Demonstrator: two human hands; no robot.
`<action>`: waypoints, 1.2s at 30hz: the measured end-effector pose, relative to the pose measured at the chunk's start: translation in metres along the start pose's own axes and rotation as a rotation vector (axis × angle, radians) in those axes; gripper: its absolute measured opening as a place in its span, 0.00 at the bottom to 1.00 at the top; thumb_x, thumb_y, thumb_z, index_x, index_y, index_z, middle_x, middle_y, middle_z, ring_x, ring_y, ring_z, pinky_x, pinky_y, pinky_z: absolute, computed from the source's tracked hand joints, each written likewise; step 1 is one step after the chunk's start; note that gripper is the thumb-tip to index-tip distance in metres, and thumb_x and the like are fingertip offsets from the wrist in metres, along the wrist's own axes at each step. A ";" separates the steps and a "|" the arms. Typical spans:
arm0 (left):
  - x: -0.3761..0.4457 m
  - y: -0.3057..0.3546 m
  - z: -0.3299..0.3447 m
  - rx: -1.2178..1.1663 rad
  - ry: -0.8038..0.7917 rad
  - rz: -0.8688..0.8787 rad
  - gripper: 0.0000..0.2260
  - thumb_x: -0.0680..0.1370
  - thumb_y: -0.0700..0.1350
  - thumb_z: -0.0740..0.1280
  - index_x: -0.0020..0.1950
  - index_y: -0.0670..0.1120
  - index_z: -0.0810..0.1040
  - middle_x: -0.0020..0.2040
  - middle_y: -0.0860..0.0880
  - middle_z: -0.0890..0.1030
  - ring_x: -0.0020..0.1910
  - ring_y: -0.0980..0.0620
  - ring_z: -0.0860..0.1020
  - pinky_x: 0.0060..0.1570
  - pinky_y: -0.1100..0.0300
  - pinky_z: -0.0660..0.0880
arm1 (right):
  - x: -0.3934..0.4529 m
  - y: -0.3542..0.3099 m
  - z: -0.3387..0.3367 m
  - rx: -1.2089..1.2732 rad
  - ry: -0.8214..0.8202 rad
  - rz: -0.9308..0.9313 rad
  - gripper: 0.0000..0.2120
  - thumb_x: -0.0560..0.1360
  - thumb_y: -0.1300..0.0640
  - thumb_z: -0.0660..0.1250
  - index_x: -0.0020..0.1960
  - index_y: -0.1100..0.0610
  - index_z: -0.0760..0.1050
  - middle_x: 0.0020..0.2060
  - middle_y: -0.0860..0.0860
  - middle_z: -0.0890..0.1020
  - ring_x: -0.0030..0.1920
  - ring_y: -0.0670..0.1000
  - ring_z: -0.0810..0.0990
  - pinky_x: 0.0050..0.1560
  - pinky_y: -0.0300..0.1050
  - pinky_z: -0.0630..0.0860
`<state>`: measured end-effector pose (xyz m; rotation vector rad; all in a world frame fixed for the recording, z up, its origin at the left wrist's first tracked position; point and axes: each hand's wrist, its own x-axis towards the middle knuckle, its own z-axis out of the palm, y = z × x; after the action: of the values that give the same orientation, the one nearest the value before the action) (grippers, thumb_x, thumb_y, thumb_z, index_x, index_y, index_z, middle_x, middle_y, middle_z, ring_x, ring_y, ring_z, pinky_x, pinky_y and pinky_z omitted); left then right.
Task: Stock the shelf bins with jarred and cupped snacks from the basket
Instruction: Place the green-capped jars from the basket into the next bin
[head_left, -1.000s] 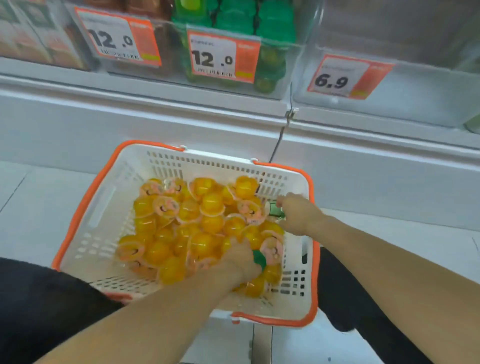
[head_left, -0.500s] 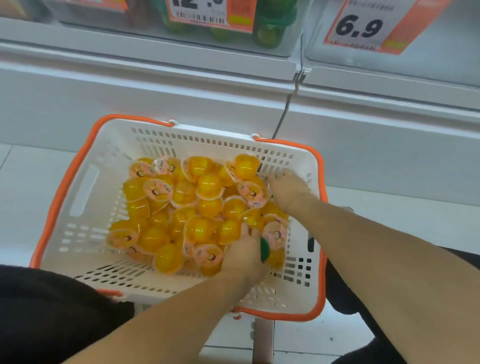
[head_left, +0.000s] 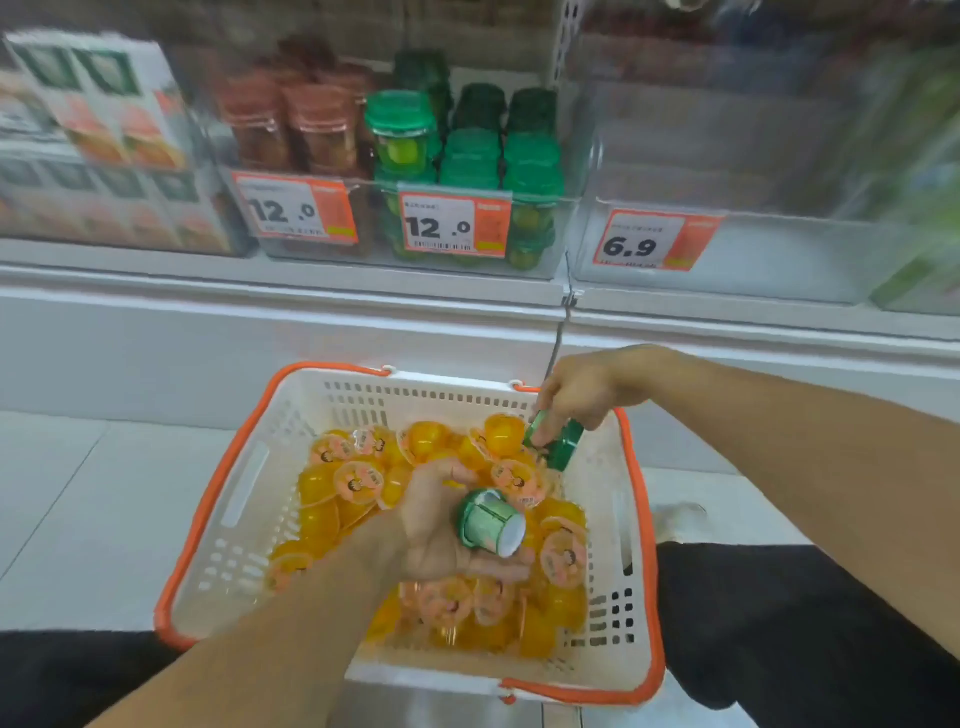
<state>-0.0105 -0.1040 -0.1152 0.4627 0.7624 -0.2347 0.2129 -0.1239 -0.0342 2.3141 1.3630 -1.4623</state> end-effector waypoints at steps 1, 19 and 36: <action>-0.013 0.016 0.006 0.040 0.038 0.035 0.26 0.73 0.54 0.62 0.59 0.33 0.76 0.44 0.36 0.80 0.42 0.34 0.81 0.55 0.31 0.75 | -0.016 -0.011 -0.010 0.048 -0.015 -0.016 0.22 0.70 0.51 0.78 0.60 0.58 0.80 0.54 0.51 0.81 0.57 0.57 0.80 0.50 0.47 0.81; -0.152 0.145 0.101 0.335 0.146 0.641 0.23 0.78 0.60 0.62 0.49 0.40 0.82 0.38 0.38 0.77 0.32 0.40 0.79 0.37 0.47 0.82 | -0.103 -0.104 -0.062 0.987 0.309 -0.775 0.24 0.65 0.56 0.78 0.57 0.58 0.75 0.46 0.56 0.84 0.45 0.55 0.83 0.51 0.51 0.79; -0.128 0.161 0.108 0.057 0.128 0.692 0.11 0.77 0.46 0.63 0.50 0.38 0.74 0.46 0.37 0.79 0.42 0.34 0.79 0.32 0.49 0.80 | -0.015 -0.135 -0.143 1.134 0.966 -0.652 0.15 0.66 0.56 0.81 0.47 0.55 0.79 0.50 0.57 0.84 0.50 0.55 0.85 0.42 0.41 0.80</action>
<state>0.0243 -0.0108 0.0949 0.7720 0.6794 0.4231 0.2123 0.0179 0.1032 3.9442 1.9322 -1.5335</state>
